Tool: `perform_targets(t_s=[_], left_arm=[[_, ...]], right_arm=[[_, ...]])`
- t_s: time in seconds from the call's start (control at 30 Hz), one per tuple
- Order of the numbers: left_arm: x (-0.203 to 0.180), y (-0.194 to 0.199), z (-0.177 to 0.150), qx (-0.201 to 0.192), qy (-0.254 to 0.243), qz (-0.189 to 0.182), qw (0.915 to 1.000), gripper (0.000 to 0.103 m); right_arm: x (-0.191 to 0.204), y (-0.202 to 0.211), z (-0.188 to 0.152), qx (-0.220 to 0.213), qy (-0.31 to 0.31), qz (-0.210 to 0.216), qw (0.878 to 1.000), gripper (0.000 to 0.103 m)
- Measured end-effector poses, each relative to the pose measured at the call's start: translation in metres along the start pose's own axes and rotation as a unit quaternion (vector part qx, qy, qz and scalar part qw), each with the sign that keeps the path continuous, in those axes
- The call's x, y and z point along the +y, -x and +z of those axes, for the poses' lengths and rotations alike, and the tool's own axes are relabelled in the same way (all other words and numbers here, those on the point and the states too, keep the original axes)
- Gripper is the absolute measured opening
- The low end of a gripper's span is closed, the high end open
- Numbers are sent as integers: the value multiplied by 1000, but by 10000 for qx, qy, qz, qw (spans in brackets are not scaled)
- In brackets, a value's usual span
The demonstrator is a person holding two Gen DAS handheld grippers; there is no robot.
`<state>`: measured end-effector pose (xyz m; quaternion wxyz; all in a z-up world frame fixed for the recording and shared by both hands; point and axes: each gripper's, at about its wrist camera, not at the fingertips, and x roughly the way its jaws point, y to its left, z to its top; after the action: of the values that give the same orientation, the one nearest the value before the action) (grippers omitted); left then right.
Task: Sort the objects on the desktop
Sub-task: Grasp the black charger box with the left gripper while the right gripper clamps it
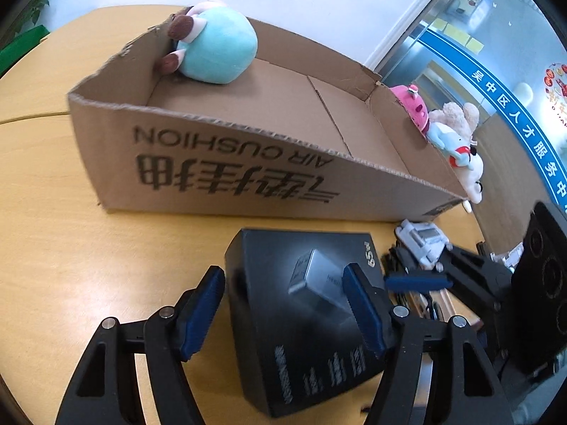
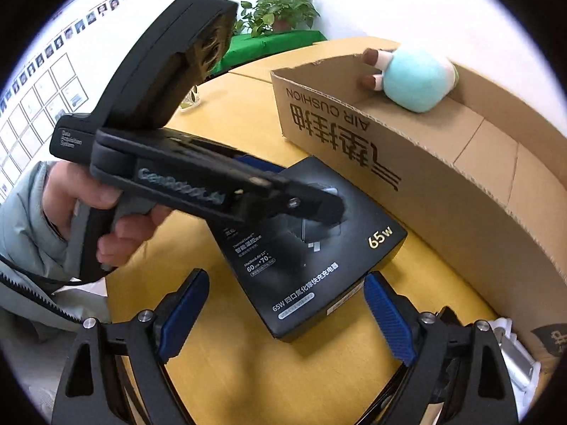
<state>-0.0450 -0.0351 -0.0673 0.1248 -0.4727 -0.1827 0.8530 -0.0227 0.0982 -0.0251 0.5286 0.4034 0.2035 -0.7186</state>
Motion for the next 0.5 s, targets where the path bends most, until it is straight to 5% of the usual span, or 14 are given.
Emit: perform_targets(t_s=[0.27, 0.5], left_arm=[[7, 4, -5, -126, 174, 63, 9997, 69], [23, 3, -10, -147, 584, -141, 9981, 71]], right_arm=[[7, -15, 7, 228, 287, -366, 9987, 90], [4, -31, 11, 517, 429, -264, 9974, 91]])
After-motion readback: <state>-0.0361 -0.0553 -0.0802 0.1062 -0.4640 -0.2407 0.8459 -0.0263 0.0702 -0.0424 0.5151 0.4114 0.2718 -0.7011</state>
